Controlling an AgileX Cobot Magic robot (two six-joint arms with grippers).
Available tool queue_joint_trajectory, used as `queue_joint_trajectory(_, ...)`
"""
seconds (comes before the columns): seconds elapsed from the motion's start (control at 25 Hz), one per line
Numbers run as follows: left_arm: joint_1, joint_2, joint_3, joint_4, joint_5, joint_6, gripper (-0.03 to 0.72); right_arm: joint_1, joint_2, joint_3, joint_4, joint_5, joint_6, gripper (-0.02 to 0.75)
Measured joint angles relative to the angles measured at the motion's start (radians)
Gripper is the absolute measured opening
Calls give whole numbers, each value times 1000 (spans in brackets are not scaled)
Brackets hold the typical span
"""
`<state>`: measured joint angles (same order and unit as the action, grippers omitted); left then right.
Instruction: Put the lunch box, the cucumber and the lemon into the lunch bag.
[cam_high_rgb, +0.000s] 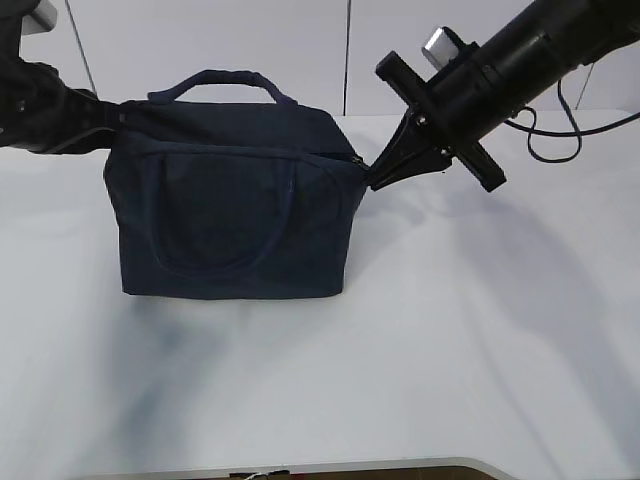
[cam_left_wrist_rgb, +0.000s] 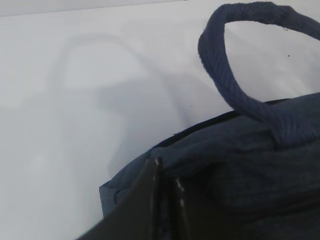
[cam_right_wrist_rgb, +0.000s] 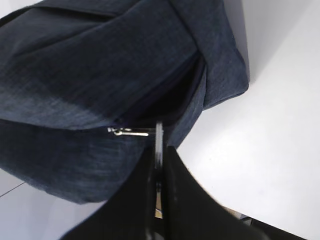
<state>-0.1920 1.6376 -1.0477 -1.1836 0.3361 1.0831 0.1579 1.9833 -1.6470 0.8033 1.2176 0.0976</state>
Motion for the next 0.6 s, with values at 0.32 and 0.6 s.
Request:
queue_joint_trajectory(0.32,53,0,2,2,43,0,-14,-40,2,0,42,-2,-21,5)
queue_joint_trajectory(0.6,60,0,2,4,56,0,-14,-42,22,0,48,-2,-53,5)
